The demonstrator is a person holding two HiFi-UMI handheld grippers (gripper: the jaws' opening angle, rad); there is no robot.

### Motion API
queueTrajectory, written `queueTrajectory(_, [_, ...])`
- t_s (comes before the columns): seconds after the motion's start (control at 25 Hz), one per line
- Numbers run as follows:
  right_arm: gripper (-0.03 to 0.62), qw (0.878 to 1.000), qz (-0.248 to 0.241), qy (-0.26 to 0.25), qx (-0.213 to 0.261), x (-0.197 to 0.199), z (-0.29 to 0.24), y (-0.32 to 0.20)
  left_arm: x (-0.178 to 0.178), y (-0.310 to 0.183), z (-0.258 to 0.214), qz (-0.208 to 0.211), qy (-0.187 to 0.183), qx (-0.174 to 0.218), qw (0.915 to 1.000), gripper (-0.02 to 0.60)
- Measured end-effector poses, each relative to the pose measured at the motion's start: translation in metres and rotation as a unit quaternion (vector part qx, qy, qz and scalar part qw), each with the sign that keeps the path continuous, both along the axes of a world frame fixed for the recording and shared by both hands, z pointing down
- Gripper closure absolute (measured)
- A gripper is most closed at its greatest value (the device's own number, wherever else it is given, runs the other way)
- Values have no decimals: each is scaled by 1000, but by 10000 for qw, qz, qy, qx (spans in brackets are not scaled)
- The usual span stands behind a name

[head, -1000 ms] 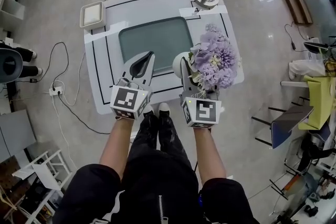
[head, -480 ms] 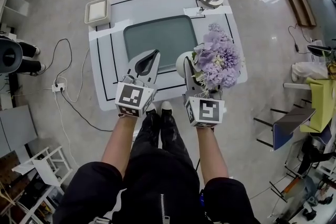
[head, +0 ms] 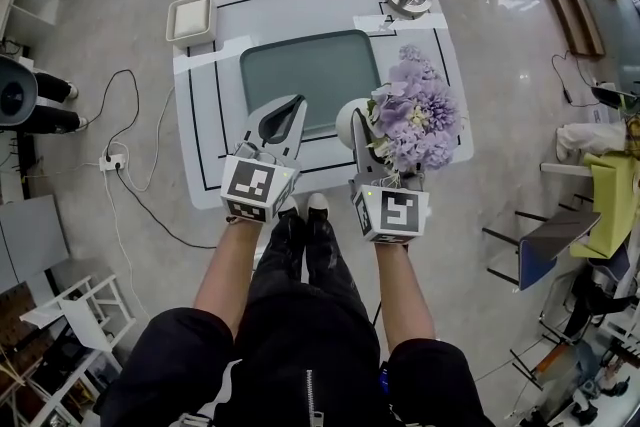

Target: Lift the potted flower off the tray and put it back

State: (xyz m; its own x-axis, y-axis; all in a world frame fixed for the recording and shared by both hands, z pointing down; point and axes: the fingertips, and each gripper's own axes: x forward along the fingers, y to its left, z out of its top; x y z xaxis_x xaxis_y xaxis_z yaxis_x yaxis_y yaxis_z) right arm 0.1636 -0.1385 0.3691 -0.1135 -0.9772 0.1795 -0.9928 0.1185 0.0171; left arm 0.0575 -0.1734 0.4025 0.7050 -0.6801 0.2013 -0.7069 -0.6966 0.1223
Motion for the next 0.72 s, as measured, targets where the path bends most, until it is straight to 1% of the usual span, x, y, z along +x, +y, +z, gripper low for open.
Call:
queueTrajectory(0.48, [349, 10000, -50, -3, 5, -6, -1, -6, -4, -4, 3, 1, 13, -29, 10000, 577])
queueTrajectory(0.72, [349, 9998, -180, 31, 39, -14, -3, -12, -12, -7, 3, -104, -8, -36, 9999, 577])
